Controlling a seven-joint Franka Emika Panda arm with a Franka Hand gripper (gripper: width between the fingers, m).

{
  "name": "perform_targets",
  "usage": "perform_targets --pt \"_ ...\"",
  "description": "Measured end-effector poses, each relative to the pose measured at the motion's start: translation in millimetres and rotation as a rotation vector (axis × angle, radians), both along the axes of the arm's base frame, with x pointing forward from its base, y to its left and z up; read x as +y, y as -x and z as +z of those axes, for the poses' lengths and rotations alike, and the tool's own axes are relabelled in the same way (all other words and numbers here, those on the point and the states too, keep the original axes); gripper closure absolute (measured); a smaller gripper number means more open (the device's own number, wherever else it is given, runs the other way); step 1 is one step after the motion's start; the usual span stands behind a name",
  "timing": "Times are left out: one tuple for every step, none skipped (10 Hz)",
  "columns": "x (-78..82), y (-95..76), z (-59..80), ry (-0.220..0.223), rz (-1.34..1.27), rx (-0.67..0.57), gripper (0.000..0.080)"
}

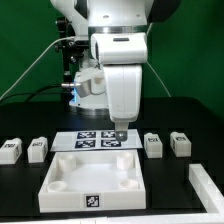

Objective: Assemble one leg

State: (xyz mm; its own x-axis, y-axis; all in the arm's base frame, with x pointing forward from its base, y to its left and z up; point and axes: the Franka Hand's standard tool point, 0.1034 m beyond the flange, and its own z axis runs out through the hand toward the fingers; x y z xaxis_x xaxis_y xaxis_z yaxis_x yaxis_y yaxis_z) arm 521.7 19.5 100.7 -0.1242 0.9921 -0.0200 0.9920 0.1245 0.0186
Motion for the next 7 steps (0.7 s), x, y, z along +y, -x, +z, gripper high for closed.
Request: perform_targets --pt "0.0 0.0 -0.3 0.000 -0.018 0.000 0.0150" --pt "-0.4 0.2 -0.6 0.000 -0.018 0.001 0.0150" --pt "-0.5 0.3 -0.9 0.000 -0.019 0.001 0.0150" --pt "-3.3 5.9 -4.4 0.000 -0.023 0.006 0.0150" --pt "-10.5 28.7 -15.2 0.001 -0.030 0.023 0.0150" --pt "-16.6 54.1 -24.3 0.001 -0.039 0.035 0.0150" --pt "-23.9 70.8 -35.6 -0.005 -0.037 0.035 0.0150"
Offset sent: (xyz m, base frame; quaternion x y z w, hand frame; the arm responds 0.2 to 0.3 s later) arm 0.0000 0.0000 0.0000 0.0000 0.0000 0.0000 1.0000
